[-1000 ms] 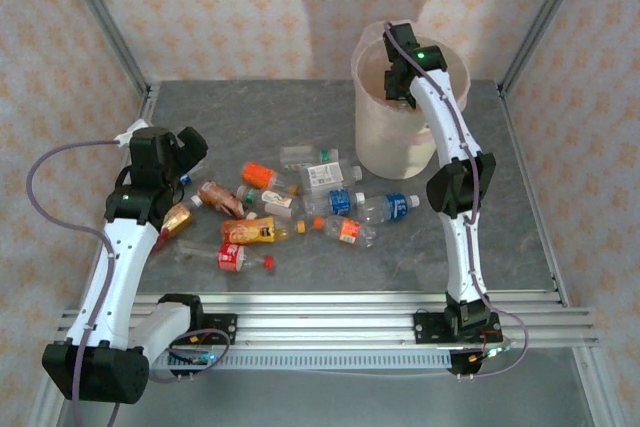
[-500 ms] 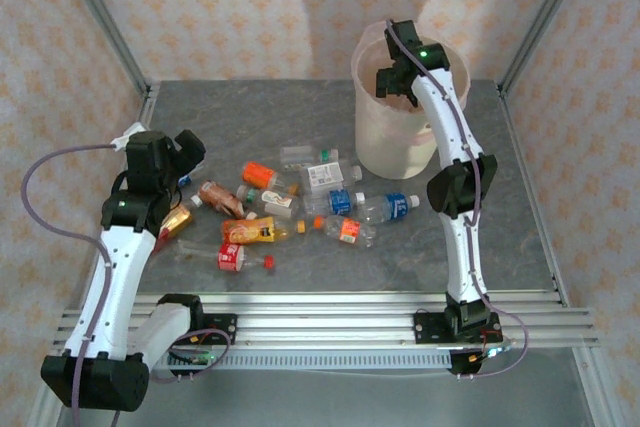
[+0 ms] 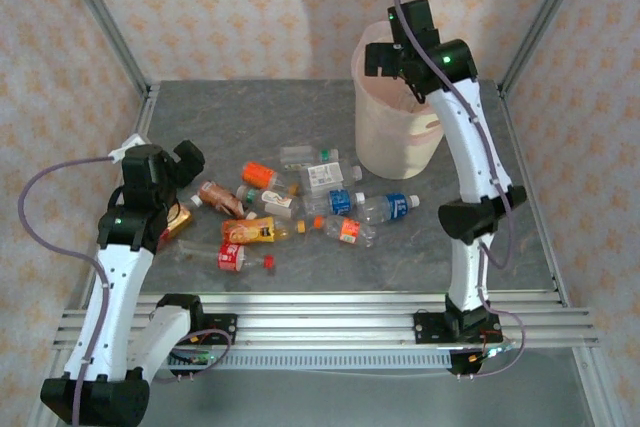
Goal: Put the plastic bottles in the bin
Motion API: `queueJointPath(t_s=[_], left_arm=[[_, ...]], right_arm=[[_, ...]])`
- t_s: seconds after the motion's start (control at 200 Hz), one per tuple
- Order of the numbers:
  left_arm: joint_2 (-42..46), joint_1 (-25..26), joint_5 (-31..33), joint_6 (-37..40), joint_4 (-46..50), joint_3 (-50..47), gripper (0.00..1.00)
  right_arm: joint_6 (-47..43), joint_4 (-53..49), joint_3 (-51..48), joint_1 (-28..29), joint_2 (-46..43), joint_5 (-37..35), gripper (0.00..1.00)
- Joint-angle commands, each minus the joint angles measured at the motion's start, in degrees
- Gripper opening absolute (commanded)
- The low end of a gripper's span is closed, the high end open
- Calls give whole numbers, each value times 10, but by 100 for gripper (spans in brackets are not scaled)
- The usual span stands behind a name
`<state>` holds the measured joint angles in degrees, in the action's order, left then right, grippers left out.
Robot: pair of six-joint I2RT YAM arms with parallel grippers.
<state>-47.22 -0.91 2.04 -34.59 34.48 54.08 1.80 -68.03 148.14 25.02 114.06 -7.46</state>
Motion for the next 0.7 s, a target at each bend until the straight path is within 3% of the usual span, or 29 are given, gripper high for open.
queueJointPath(t_s=[0.0,0.195,0.37,0.696], left_arm=[[17,-4,-9,-13,-9,-18,100],[27,-4,-7,-26,-8,-26,100],[40,-5,-1,-35,-12,-38,100],[54,-4,-1,-46,-24,-56,100]], right_arm=[[-6,27,-60,43,-51,-18,99],[-4,105,-240,147,-153,-105,99],[33,177,-410,213,-247,-129,99],[117,147,-591,311,-292,-168,99]])
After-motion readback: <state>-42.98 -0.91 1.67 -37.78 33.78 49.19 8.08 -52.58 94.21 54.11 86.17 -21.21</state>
